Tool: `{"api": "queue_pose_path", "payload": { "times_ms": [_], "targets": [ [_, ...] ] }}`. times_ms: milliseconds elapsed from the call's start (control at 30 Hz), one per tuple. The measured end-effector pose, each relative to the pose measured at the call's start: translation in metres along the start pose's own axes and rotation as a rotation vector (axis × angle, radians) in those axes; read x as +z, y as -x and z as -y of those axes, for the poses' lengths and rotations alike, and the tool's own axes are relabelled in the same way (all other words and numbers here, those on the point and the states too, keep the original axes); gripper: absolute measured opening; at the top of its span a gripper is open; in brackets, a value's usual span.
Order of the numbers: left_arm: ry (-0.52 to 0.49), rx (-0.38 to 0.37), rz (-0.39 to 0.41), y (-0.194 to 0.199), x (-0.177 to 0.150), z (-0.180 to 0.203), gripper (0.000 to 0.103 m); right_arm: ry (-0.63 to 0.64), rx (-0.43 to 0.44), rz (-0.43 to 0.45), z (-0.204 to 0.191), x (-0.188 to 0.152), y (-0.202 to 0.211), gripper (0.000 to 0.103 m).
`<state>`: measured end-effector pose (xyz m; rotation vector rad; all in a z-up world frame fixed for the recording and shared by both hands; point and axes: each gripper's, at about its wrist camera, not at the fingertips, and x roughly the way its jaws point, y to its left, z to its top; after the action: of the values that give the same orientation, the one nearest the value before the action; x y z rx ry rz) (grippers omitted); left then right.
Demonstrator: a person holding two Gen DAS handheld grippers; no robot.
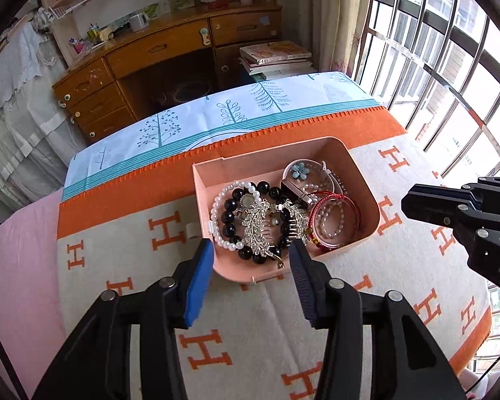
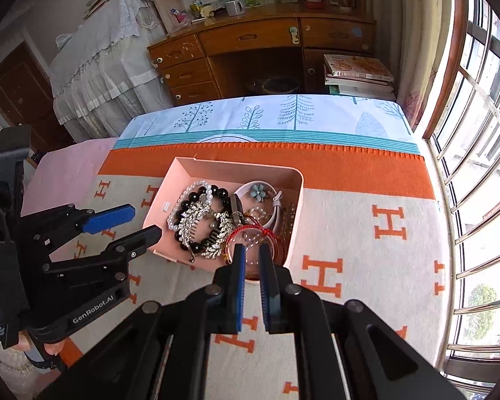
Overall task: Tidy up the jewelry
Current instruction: 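Withdraw both grippers toward the two small rings on the blanket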
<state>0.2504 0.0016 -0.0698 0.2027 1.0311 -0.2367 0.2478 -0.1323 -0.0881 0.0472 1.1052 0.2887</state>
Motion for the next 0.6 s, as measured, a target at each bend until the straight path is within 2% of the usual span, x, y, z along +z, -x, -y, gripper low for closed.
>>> {"api": "queue_pose_path", "payload": {
  "times_ms": [333, 367, 500, 600],
  "targets": [
    [-0.090, -0.002, 0.061, 0.059, -0.068, 0.001, 0.054, 0.109, 0.042, 0.032, -0.039, -0.056, 0.048, 0.009],
    [-0.108, -0.007, 0.063, 0.062, -0.077, 0.001, 0.054, 0.129, 0.048, 0.031, -0.044, -0.063, 0.051, 0.010],
    [-0.213, -0.006, 0.048, 0.064, -0.116, 0.006, 0.054, 0.227, 0.071, 0.011, -0.065, -0.098, 0.051, 0.025],
    [-0.287, -0.013, 0.029, 0.060, -0.146, 0.010, 0.054, 0.289, 0.099, -0.015, -0.075, -0.124, 0.044, 0.026]
  ]
}}
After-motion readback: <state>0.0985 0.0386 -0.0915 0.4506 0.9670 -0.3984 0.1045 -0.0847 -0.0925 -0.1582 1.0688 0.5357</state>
